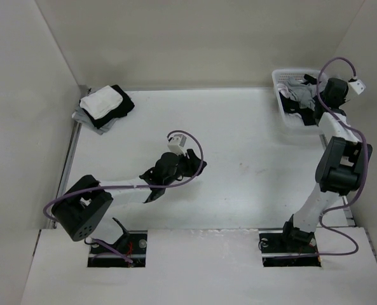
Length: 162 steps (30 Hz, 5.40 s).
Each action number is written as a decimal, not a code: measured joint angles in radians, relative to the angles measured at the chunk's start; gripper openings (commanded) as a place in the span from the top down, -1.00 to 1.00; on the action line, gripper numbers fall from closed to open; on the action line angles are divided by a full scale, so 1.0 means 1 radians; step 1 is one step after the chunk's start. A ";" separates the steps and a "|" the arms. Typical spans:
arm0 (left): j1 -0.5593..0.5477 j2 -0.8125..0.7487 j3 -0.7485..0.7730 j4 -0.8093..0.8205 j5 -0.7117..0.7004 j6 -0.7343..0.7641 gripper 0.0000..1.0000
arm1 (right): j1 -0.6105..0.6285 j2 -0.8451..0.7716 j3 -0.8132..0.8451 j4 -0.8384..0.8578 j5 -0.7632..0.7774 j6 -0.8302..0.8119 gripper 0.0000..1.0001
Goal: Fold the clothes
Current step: Grab the tank top from the pile, then move the tank top to the center of the board, then flatten the tank top out
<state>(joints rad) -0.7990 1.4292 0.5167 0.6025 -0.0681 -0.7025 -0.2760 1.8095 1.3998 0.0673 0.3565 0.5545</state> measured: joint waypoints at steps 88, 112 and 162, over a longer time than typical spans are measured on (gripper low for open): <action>-0.372 -0.017 0.053 -0.438 -0.407 0.235 0.12 | 0.801 -0.530 -0.998 0.274 -0.242 0.283 0.21; -0.407 0.135 0.139 -0.542 -0.472 0.327 0.78 | 0.885 -0.433 -1.055 0.362 -0.365 0.348 0.16; 0.227 -0.290 0.698 -0.294 -0.420 0.381 0.89 | 0.801 -0.647 0.116 -0.197 -0.107 -0.181 0.92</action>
<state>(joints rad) -0.5724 1.1397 1.2152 0.3084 -0.4885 -0.3214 0.5255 1.1622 1.5158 -0.1295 0.2493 0.3733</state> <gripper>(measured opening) 0.051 0.035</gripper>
